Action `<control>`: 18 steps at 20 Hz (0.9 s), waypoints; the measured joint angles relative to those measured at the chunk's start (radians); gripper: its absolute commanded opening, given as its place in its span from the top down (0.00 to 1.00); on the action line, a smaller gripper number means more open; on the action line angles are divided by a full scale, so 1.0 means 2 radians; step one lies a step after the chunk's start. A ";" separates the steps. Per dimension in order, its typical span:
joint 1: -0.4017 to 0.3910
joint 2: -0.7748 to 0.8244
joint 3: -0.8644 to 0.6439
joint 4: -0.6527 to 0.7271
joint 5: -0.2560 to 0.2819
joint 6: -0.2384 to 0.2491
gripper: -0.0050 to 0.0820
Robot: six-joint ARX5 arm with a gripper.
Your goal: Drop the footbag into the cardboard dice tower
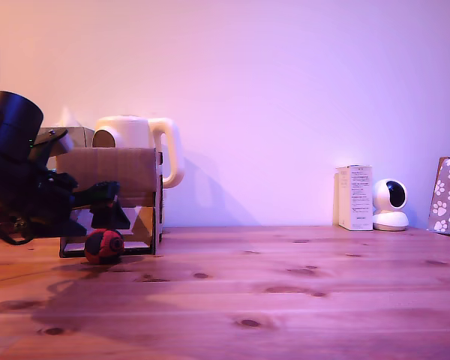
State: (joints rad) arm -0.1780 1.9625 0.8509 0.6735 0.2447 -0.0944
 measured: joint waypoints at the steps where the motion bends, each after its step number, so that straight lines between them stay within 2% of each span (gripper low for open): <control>1: -0.001 0.008 0.006 -0.001 0.000 0.002 0.04; 3: -0.001 0.020 0.013 -0.011 -0.001 0.002 0.08; 4: -0.002 0.023 0.014 -0.014 -0.002 0.003 0.16; 5: -0.002 0.025 0.014 -0.018 -0.005 0.006 0.27; 7: -0.002 0.025 0.018 -0.033 -0.008 0.009 0.59; 8: -0.002 0.025 0.022 -0.040 -0.008 0.009 0.70; 9: -0.002 0.025 0.027 -0.048 -0.009 0.009 0.77; 10: -0.002 0.025 0.032 -0.052 -0.009 0.010 0.80; 13: -0.002 0.025 0.043 -0.069 -0.009 0.010 0.80; 18: -0.002 -0.003 0.062 -0.176 0.001 0.009 0.80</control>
State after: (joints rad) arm -0.1810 1.9560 0.9756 0.3206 0.2470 -0.0757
